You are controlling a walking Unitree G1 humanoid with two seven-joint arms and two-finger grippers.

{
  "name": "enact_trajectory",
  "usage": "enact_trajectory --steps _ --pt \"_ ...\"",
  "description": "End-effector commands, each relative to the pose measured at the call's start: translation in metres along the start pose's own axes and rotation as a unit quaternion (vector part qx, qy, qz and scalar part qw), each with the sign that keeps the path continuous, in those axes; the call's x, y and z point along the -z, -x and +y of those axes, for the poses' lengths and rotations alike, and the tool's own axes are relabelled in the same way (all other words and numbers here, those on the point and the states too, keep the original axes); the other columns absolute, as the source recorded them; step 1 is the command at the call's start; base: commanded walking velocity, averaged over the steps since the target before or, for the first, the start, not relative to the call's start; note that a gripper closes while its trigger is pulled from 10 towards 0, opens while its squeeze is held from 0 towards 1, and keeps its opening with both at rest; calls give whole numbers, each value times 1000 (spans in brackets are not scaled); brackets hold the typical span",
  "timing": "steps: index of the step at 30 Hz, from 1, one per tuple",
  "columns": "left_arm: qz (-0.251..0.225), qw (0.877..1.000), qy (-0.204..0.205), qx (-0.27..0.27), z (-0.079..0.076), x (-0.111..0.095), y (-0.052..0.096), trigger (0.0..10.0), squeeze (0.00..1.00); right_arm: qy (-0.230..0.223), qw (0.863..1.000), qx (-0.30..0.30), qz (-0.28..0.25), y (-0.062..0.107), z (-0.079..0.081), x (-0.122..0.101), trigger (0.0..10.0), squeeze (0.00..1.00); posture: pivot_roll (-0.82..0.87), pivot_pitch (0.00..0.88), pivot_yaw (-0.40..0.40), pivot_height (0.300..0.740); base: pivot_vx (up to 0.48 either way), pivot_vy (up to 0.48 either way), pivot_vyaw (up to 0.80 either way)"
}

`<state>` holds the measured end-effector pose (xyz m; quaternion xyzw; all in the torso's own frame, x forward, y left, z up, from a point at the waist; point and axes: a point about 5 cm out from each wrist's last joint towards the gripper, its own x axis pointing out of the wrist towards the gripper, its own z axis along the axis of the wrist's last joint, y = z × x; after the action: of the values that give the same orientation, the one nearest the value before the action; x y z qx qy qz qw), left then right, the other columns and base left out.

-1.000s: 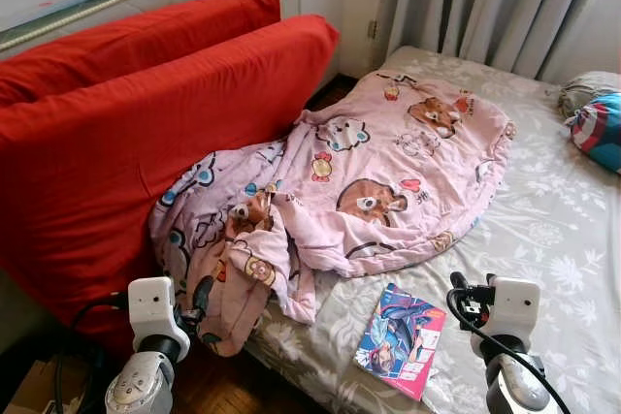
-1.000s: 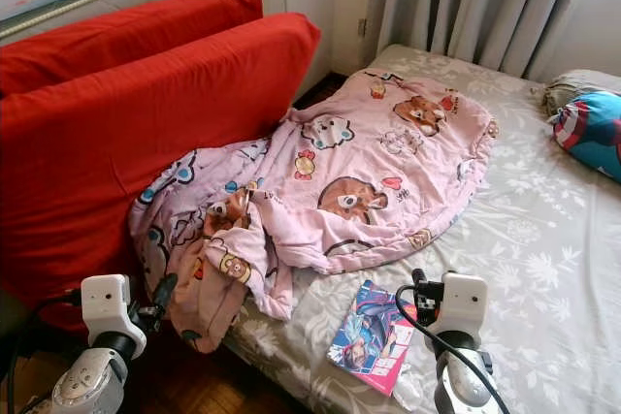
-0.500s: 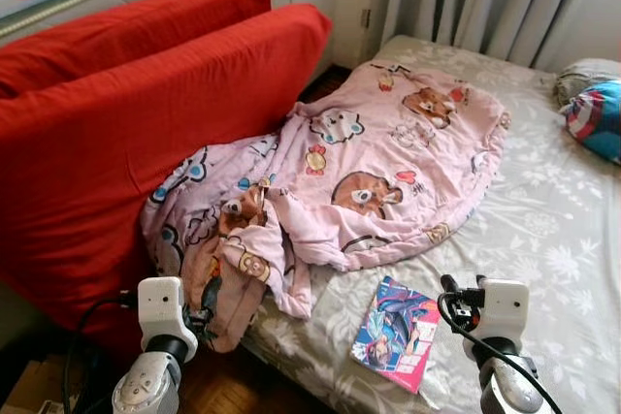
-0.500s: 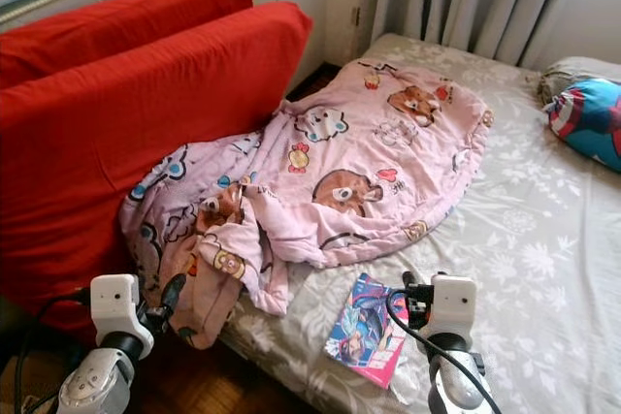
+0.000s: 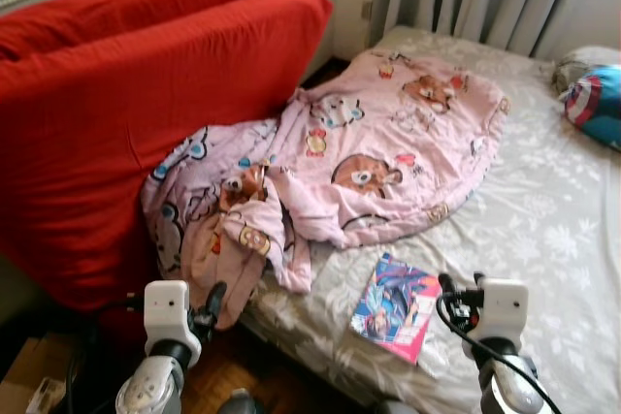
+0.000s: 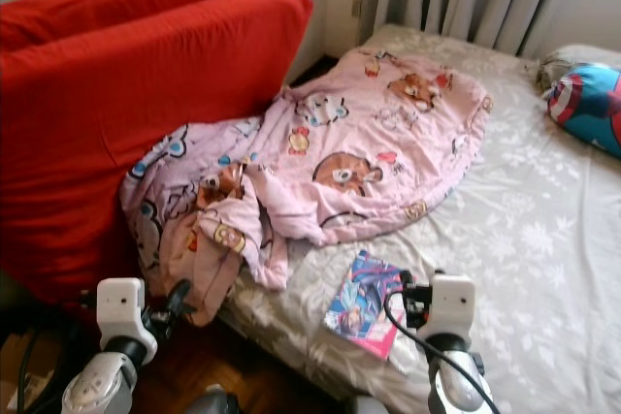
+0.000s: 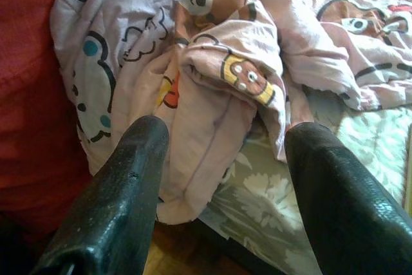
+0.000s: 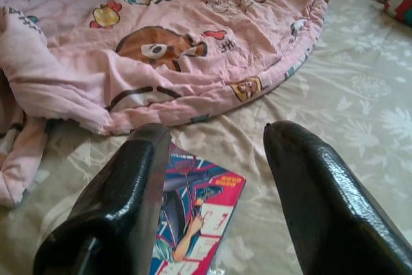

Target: Clean up the room

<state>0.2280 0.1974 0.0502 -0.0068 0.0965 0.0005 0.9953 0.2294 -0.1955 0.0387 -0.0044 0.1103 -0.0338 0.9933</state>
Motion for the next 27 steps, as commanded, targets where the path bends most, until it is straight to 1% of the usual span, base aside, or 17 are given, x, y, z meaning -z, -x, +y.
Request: enact_trajectory --steps 1,6,7,13,27 --pt "-1 1000 -7 3 -1 -1 1 10000 0 4 1000 -3 4 1 1 -1 10000 0 -37 119 -1 658 0 0 0" --pt "-1 1000 -8 5 -2 -1 1 10000 0 3 1000 -6 2 1 2 -1 10000 0 -36 119 -1 636 0 0 0" --pt "-1 1000 -9 5 -2 -1 0 10000 0 -5 1000 -6 -4 1 1 -2 10000 0 -36 118 -1 636 0 0 0" --pt "-2 1000 -15 9 -5 -3 0 10000 0 -5 1000 -18 -5 2 4 -3 10000 0 -39 121 -1 636 0 0 0" --pt "-3 1000 -16 15 -7 -4 -1 10000 0 -7 999 -32 3 3 7 1 10000 0 -41 127 0 636 0 0 0"
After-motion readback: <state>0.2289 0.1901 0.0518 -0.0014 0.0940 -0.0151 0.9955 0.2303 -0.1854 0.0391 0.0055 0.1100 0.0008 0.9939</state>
